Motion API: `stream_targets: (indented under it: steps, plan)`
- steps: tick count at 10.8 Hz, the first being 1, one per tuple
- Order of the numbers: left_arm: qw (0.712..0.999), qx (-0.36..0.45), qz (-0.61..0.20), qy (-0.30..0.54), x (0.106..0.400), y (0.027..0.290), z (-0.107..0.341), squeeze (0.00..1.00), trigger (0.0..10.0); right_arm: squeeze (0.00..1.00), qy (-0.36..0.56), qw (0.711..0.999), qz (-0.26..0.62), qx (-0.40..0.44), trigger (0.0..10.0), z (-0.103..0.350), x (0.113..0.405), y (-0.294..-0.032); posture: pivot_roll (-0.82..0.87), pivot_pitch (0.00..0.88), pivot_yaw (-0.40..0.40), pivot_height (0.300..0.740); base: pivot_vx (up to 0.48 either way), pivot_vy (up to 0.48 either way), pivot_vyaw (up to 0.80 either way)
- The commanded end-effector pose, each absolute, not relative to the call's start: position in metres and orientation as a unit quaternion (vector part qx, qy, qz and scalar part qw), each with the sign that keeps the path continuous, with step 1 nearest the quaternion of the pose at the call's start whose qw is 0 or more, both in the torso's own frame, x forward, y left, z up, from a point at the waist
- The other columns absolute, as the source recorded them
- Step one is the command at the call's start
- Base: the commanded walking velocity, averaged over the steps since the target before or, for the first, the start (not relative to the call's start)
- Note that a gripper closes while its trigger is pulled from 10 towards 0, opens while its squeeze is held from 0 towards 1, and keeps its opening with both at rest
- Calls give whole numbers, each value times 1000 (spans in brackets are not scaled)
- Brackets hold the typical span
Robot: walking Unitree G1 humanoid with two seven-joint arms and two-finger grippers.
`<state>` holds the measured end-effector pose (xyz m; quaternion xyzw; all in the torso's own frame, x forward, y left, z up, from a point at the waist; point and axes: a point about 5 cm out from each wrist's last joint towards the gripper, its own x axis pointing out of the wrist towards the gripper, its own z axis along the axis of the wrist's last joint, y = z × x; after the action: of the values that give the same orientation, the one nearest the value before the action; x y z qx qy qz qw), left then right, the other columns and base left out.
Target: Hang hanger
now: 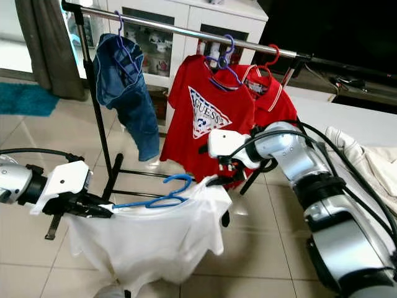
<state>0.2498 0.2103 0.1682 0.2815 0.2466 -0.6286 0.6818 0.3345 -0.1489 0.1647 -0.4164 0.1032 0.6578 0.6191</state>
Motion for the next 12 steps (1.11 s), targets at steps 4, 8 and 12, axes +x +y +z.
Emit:
stream_targets:
  steps: [4,8,12]
  plan:
    - [686,273,-636,224,247,204,172,0,0,0,153,574,740,-315,10000,173,309,-160,157,0,-181,740,0,0,0]
    - [692,266,-633,223,243,205,172,0,0,0,166,612,717,-289,10000,177,319,-175,164,0,-204,740,0,0,0]
    - [710,264,-619,208,247,209,180,0,0,0,175,657,688,-254,10000,168,308,-189,164,0,-201,740,0,0,0]
